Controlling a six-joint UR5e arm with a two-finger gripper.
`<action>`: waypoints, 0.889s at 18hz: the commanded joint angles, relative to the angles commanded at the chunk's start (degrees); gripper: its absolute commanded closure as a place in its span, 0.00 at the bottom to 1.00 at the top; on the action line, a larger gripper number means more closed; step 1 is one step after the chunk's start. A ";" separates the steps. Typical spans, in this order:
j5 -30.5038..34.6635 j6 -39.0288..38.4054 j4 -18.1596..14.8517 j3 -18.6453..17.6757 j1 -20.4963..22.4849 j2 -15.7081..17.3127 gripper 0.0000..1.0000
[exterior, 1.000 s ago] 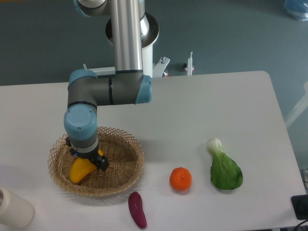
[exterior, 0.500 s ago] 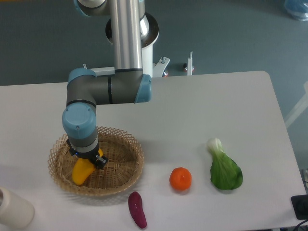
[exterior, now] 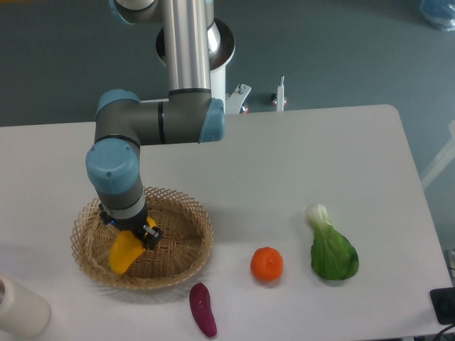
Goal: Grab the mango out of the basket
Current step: 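Lift the mango out of the basket and carry it beside the orange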
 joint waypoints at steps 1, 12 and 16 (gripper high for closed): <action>0.09 0.09 0.09 0.09 0.62 0.35 0.65; 2.55 9.66 0.00 -0.53 10.02 3.61 0.62; 2.72 12.03 0.26 -0.26 12.31 3.61 0.60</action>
